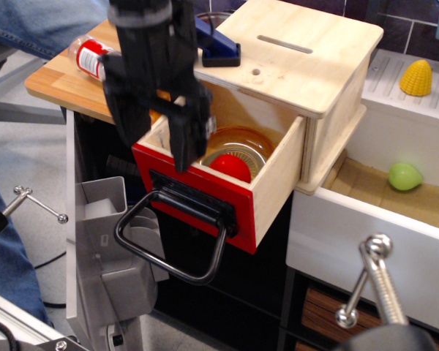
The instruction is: Close drawer of box
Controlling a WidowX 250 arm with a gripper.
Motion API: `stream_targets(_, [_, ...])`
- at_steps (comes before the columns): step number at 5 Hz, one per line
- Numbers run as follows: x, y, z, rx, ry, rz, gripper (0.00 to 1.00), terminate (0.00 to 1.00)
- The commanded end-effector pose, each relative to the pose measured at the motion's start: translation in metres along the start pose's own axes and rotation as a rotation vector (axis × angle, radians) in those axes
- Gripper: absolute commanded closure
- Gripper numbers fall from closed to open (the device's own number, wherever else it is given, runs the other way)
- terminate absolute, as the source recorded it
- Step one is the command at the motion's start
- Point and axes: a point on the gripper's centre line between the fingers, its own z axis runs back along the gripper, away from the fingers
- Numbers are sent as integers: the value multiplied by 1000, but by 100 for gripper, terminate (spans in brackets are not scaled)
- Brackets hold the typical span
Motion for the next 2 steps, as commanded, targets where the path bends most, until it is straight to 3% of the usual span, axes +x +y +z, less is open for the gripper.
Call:
stream_targets(1, [-10, -1, -30, 74, -111, 36, 0, 0])
stream_targets(2, [5, -6, -41, 104, -146, 49, 0, 0])
